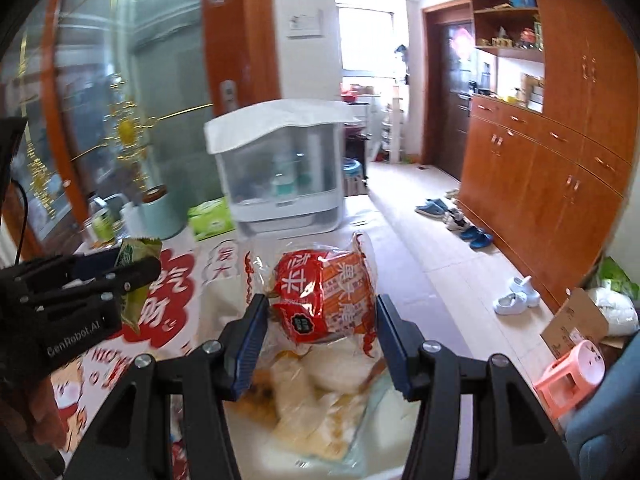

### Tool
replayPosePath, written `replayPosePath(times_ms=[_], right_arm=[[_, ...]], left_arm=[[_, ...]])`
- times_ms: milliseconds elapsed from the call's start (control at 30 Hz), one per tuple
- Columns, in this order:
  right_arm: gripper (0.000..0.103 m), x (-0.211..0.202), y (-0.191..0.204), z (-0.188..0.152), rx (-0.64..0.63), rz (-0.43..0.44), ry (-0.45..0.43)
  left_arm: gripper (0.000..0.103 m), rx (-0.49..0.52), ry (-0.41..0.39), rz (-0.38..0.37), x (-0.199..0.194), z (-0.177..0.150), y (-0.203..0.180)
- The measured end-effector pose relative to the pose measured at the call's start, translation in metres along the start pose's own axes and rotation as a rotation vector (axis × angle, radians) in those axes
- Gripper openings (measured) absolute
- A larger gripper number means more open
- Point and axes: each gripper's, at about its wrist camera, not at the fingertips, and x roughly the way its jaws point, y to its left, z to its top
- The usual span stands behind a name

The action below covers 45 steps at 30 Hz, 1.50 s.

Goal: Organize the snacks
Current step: 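Drop the green packet in the bin with left tool while right tool drops bread bag, then grasp the red-white Cookies pack with left tool while right tool grasps rice cake bag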

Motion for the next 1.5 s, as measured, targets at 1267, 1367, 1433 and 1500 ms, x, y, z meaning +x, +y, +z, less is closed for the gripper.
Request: replayPosePath(times_ms=[1267,1367,1433,1500], right_arm=[[0.059,0.019,-0.001,0.028,0.045,0.006,0.092],[0.059,0.010,0.013,0.026,0.030,0.042,0.091],[0.060,0.006,0.026,0.022,0.015,0.079,0.102],[0.060,0.003,0.038,0.017,-0.005,0.106,0.110]], left_arm=[[0.071,-0.053,0.019,0.062,-0.018,0.041,0.045],[0.073,-0.029,0.029,0.089,-0.033,0.028,0.064],[0.076,-0.010,0.040,0.112,-0.040,0.017,0.077],[0.078,0.004,0.049,0.129,-0.046,0.005,0.089]])
